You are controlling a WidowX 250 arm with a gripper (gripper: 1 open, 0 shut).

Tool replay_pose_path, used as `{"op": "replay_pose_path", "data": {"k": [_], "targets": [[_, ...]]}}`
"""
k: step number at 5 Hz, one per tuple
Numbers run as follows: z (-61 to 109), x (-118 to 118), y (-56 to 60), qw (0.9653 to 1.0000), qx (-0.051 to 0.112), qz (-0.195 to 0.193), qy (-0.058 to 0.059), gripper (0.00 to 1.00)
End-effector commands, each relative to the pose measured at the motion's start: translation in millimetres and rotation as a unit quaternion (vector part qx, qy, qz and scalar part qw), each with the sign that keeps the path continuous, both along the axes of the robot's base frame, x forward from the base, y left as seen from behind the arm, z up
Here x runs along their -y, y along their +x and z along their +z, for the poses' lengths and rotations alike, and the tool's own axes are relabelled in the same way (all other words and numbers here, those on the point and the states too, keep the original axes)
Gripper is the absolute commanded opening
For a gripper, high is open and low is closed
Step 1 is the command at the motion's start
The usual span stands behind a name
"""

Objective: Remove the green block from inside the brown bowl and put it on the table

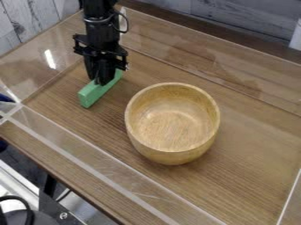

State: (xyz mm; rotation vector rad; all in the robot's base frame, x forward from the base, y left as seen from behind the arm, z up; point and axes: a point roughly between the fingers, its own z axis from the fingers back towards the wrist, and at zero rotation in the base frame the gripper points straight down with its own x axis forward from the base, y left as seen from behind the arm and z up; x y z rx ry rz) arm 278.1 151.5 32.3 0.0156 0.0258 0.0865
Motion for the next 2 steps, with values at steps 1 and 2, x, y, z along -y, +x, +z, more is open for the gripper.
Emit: {"op": "replay_pose_path", "data": {"k": [1,2], "targets": [[2.9,-0.7,1.2,1.0,0.005,0.008,-0.002,0.0],[4.7,0.4,2.1,0.9999,0.006,0.009,-0.003,0.0]]}}
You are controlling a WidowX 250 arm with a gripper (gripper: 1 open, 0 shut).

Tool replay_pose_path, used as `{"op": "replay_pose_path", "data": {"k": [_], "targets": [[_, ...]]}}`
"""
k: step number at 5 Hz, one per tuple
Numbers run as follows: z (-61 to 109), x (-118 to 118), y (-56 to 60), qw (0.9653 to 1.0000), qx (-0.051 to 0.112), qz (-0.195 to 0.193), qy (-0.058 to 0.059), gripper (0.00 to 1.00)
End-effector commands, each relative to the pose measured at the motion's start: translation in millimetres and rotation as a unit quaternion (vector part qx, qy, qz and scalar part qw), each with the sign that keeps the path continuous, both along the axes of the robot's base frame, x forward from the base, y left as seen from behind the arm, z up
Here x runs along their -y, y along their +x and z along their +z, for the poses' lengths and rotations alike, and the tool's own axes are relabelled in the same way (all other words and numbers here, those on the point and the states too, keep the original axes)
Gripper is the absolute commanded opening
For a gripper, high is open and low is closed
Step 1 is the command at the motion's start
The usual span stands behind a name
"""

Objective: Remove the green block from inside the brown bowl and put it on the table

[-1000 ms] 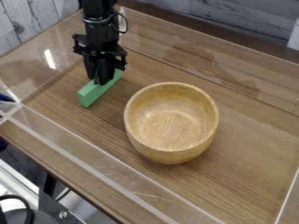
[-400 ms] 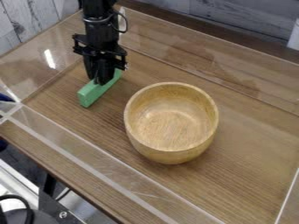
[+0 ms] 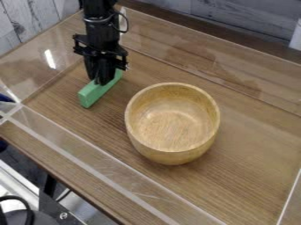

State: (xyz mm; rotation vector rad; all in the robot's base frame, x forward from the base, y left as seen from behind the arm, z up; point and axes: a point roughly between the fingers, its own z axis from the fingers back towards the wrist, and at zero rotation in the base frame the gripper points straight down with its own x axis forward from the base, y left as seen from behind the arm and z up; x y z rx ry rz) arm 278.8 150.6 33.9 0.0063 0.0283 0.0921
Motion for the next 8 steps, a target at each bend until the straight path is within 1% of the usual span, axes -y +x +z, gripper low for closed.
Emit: {"op": "replay_pose_path", "data": {"k": [1,8], "targets": [[4.7,0.3,2.3,0.9999,0.008,0.007,0.0,0.0],[13.6,6.1,8.5,0.9998,0.013,0.014,-0.008,0.0]]}}
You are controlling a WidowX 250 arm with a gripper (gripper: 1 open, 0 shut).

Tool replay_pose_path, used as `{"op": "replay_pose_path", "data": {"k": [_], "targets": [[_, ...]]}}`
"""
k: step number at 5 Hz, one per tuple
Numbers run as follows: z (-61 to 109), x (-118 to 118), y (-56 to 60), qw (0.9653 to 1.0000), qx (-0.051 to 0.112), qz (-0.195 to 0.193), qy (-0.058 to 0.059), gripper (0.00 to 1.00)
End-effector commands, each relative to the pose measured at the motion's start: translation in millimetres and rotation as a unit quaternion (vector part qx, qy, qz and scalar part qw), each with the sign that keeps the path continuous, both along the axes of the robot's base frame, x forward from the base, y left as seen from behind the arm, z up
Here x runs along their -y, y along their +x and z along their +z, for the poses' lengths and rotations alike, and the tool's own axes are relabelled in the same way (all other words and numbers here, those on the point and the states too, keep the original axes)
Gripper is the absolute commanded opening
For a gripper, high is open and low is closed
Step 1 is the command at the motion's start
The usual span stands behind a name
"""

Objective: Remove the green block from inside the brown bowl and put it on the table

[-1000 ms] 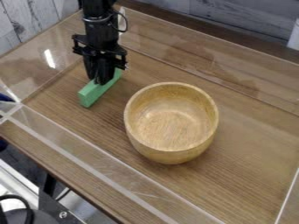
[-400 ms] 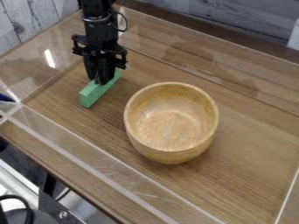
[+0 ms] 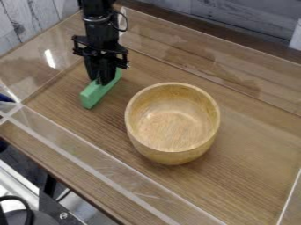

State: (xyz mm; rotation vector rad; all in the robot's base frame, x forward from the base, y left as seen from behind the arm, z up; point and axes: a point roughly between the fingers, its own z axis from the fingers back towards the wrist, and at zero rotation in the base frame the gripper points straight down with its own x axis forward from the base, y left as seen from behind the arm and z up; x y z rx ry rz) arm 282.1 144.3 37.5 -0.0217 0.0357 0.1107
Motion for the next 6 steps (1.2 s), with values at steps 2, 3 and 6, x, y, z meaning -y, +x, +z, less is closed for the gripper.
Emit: {"op": "replay_pose_path", "data": {"k": [2,3,6], "targets": [[11.2,1.0,6.8,0.9998,0.016,0.007,0.005,0.0],[11.6,1.6,7.6,0.9998,0.017,0.008,0.004,0.0],[10.7,1.8,9.7,0.9998,0.014,0.011,0.003,0.0]]}}
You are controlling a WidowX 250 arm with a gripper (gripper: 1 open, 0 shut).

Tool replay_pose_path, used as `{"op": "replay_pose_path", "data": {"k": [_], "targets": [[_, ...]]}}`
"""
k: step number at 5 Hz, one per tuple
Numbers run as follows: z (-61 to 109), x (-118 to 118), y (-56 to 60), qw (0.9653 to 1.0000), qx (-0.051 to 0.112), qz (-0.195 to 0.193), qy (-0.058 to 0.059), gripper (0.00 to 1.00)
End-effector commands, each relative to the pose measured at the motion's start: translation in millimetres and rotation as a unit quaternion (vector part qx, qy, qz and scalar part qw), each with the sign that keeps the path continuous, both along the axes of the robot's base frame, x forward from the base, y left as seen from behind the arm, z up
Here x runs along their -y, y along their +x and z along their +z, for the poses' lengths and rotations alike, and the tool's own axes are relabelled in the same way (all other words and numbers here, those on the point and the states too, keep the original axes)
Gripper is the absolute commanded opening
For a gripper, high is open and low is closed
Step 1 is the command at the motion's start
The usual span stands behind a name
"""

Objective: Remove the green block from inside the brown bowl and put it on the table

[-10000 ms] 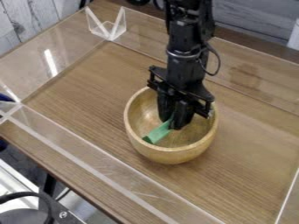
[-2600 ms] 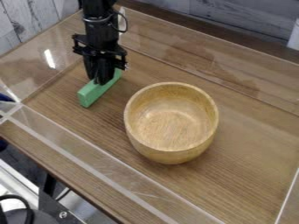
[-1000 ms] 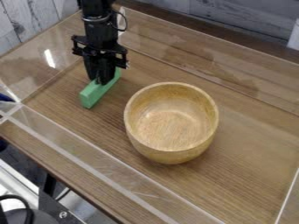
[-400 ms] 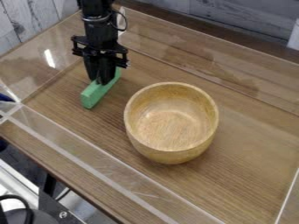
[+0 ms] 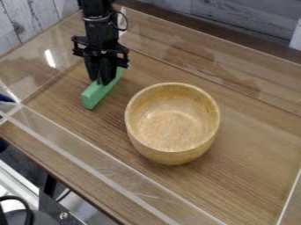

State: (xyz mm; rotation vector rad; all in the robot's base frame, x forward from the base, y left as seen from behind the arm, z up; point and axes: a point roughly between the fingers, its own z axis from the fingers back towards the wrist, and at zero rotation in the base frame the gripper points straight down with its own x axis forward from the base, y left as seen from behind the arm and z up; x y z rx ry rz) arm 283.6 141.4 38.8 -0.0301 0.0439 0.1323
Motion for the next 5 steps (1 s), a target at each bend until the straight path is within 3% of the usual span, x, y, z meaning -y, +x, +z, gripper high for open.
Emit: {"op": "replay_pose_path", "data": {"k": [1,5], "targets": [[9.0,-1.4,8.6,0.9999,0.016,0.001,0.006,0.0],[6.3,-2.9,10.8,1.0,0.009,0.003,0.001,0.0]]}}
